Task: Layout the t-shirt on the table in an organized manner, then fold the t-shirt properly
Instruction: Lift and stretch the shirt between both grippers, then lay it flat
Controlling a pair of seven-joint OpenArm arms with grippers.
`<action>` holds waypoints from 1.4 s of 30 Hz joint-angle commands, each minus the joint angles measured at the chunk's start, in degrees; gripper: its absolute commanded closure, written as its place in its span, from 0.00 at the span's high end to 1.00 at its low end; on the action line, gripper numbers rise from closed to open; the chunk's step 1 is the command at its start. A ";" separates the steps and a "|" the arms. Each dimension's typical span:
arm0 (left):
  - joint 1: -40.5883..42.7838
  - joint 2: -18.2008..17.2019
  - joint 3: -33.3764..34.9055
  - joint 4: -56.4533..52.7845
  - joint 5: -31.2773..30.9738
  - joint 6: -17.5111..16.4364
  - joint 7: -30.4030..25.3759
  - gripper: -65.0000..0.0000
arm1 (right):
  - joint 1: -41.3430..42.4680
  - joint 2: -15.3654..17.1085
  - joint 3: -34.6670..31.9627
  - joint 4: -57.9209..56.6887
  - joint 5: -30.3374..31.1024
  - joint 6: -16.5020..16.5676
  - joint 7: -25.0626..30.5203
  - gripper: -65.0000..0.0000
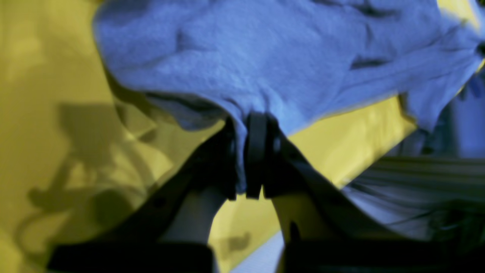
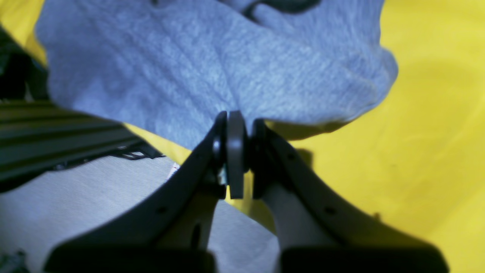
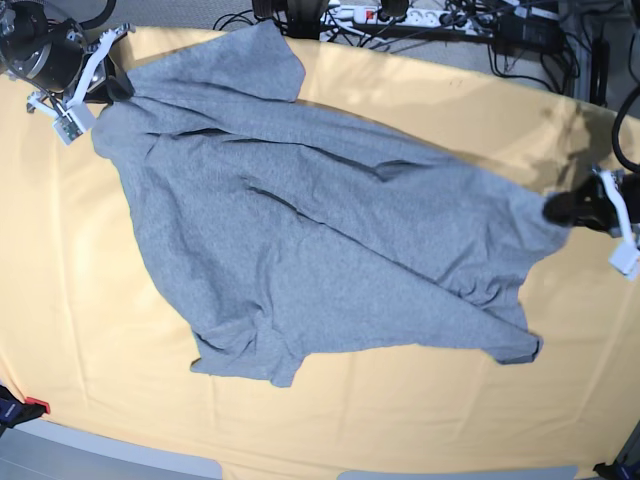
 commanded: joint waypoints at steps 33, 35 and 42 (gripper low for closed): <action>19.10 -31.82 -0.74 25.40 -1.41 1.57 -0.84 0.00 | -18.14 12.68 0.70 5.05 0.55 0.30 -1.70 0.00; 19.10 -31.91 -0.74 25.40 -1.41 1.55 -0.84 0.00 | -18.12 12.68 0.70 5.05 0.55 0.30 -1.70 0.00; 19.06 -26.75 -0.74 25.33 -1.41 1.27 -0.84 0.00 | -17.86 12.70 0.70 5.05 0.57 0.30 -1.70 0.00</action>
